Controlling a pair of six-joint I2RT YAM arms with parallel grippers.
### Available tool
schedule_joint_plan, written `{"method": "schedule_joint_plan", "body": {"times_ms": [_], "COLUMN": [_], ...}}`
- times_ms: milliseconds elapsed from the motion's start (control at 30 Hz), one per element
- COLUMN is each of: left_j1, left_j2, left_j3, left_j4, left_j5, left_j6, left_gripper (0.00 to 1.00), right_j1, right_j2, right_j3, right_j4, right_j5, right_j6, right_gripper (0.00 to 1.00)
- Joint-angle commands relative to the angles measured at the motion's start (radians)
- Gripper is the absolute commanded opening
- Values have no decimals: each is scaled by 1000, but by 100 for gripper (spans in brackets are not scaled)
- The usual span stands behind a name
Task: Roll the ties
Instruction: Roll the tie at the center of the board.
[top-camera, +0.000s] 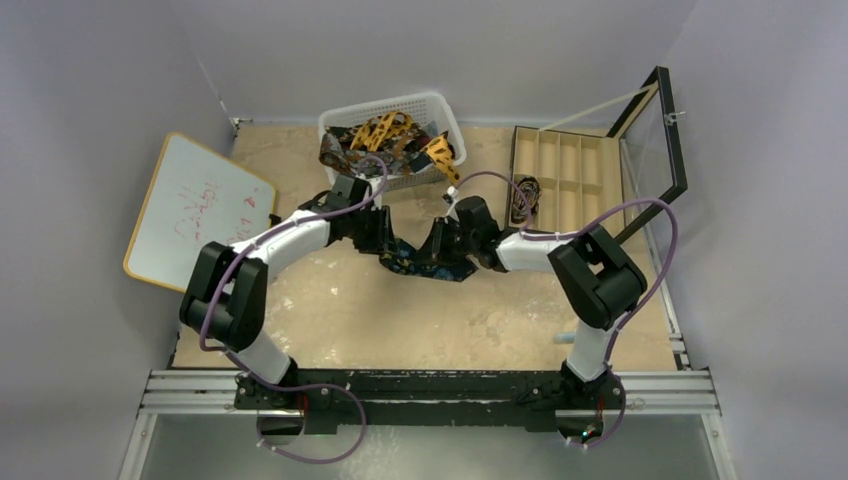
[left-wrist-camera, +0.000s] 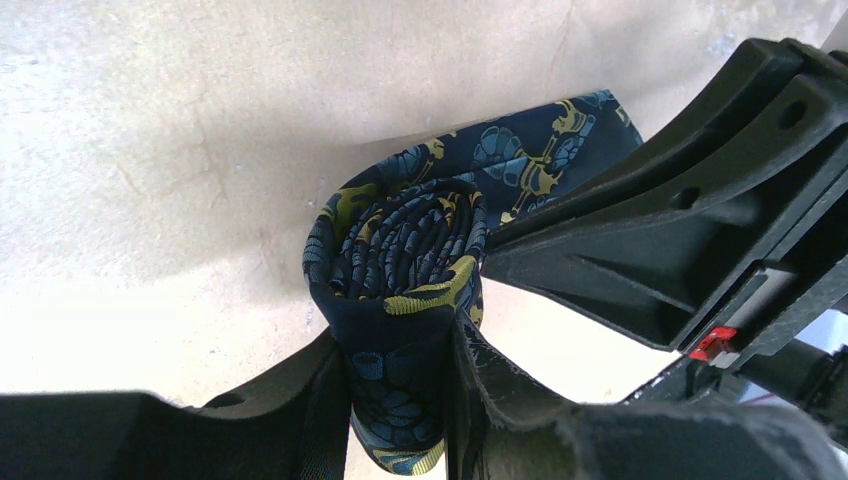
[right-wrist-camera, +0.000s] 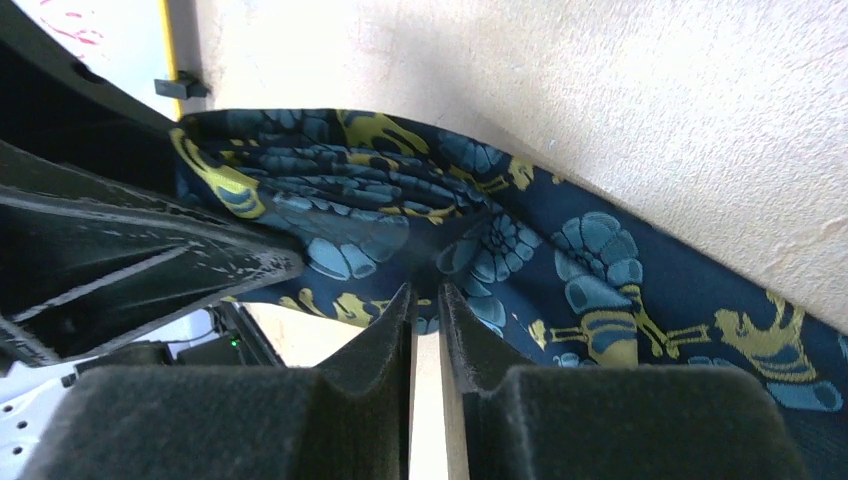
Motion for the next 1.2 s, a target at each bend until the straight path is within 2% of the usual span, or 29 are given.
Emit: {"method": "schedule_joint_plan", "body": {"times_ms": [0, 200, 467, 600, 833, 933, 1167], "left_j1": [-28, -68, -147, -201, -277, -321, -409], "left_j2": [0, 26, 55, 68, 102, 137, 266], "left_j3": [74, 119, 224, 259, 302, 336, 469], "left_j4": [-71, -135, -268, -309, -347, -375, -495], "left_j5": [-102, -185, -399, -556, -719, -787, -907], "left_j6": [35, 51, 65, 50, 3, -29, -127], "left_gripper": [19, 19, 19, 18, 17, 17, 19], "right_j1": [17, 21, 21, -7, -149, -160, -171], "right_j2": [31, 52, 66, -1, -197, -286, -428], "right_j3": [46, 76, 105, 66, -88, -121, -173], "right_j4": [-31, 1, -34, -66, -94, -136, -183], "right_j5": [31, 44, -4, 62, 183, 276, 359], "right_j6": [3, 20, 16, 13, 21, 19, 28], "right_gripper": [15, 13, 12, 13, 18, 21, 23]}}
